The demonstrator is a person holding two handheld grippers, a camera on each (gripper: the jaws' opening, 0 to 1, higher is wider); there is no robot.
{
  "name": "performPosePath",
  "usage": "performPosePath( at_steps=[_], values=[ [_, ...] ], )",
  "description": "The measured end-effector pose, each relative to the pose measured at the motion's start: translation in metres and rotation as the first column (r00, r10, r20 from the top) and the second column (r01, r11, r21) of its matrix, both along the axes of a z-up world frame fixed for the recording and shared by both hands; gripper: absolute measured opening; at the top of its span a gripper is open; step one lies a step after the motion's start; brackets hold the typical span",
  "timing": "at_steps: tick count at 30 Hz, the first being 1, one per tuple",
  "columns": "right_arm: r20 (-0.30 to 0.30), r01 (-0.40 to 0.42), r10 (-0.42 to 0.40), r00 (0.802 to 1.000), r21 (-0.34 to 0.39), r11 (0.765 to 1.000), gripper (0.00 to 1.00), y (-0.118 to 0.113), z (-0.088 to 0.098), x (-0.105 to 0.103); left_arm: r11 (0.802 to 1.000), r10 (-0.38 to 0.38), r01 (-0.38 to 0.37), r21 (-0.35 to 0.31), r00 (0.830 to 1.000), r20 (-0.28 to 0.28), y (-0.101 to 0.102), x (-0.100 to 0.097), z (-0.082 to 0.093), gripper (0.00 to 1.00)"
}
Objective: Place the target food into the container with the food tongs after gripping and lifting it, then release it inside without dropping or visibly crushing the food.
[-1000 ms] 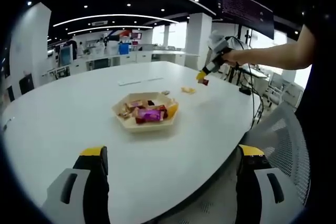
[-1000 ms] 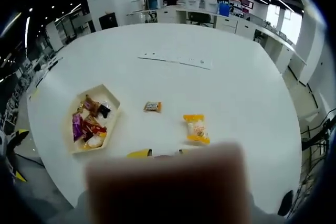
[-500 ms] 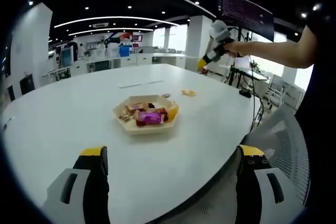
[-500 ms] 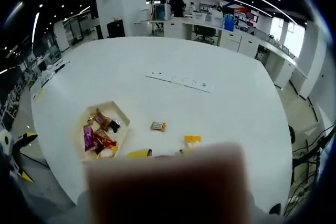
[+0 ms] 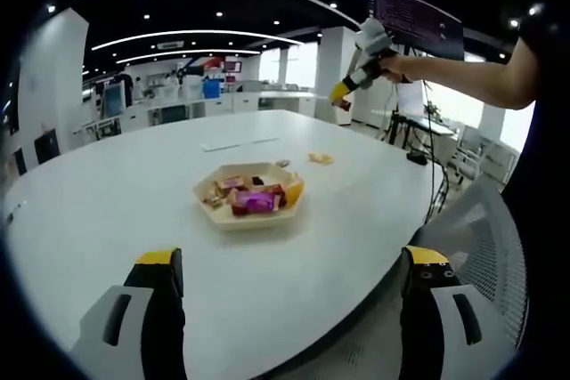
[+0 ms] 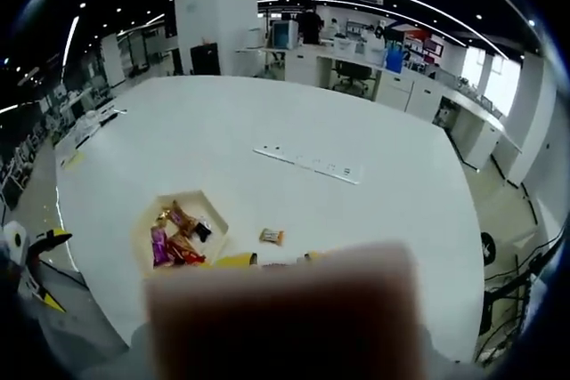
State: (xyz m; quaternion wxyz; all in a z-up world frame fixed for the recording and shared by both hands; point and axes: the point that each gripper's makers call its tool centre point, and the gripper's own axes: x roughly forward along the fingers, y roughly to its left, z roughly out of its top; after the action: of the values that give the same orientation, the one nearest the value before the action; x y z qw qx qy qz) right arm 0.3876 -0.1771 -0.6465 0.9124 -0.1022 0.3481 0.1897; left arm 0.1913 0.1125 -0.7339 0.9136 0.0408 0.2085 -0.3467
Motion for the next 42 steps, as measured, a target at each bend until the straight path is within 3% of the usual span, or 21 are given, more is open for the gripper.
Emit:
performPosePath(
  at_steps=[13, 22, 42],
  values=[
    [0.02, -0.029, 0.029, 0.999, 0.002, 1.0, 0.2, 0.013, 0.015, 0.005, 1.0, -0.002, 0.002, 0.003, 1.0, -0.002, 0.0, -0.001, -0.001, 0.97],
    [0.029, -0.066, 0.066, 0.997, 0.008, 0.998, 0.2, 0.034, 0.02, 0.016, 1.0, 0.0, 0.0, 0.007, 1.0, 0.0, 0.0, 0.0, -0.002, 0.97],
    [0.007, -0.233, 0.233, 0.972, 0.047, 0.971, 0.2, 0.137, 0.014, 0.022, 1.0, 0.02, -0.02, 0.011, 1.0, -0.005, 0.003, 0.002, -0.002, 0.95]
  ],
)
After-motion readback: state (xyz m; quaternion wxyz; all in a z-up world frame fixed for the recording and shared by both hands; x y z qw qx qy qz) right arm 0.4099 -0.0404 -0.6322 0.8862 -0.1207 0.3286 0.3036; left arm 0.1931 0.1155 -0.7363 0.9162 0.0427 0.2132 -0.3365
